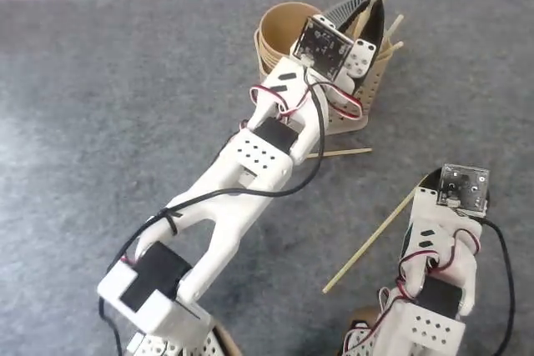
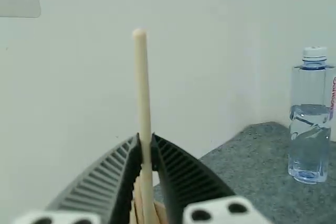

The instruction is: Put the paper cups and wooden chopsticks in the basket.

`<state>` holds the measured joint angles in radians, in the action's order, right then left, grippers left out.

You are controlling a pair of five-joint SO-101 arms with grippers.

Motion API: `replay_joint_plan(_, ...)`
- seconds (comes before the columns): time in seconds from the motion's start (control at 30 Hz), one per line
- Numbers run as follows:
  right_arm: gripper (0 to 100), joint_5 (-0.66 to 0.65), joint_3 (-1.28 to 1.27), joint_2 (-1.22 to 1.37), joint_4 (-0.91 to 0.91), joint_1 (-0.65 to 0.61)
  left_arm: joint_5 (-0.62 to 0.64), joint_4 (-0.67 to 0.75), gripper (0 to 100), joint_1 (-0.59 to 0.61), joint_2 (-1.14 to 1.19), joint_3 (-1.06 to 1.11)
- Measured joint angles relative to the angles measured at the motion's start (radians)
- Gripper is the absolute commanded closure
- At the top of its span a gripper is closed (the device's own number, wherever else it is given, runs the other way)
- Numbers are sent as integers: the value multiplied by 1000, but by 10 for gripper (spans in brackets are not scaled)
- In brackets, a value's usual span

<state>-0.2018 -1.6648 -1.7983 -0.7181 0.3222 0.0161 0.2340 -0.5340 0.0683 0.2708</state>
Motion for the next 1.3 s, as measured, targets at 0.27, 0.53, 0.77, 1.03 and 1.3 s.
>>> replay_joint_plan(0.27,809,0,0,0,0,0,-3,-124,728,-11,-14,5)
replay_joint_plan(0.53,809,0,0,0,0,0,-3,-600,728,-123,-330,69)
replay_joint_plan(0.77,809,0,0,0,0,-20,-127,-974,728,0,-529,255)
replay_joint_plan(1.03,809,0,0,0,0,-29,-163,-678,729,101,-585,712)
replay_joint_plan(1.3,809,0,0,0,-3,-29,-358,-78,919,104,-423,970)
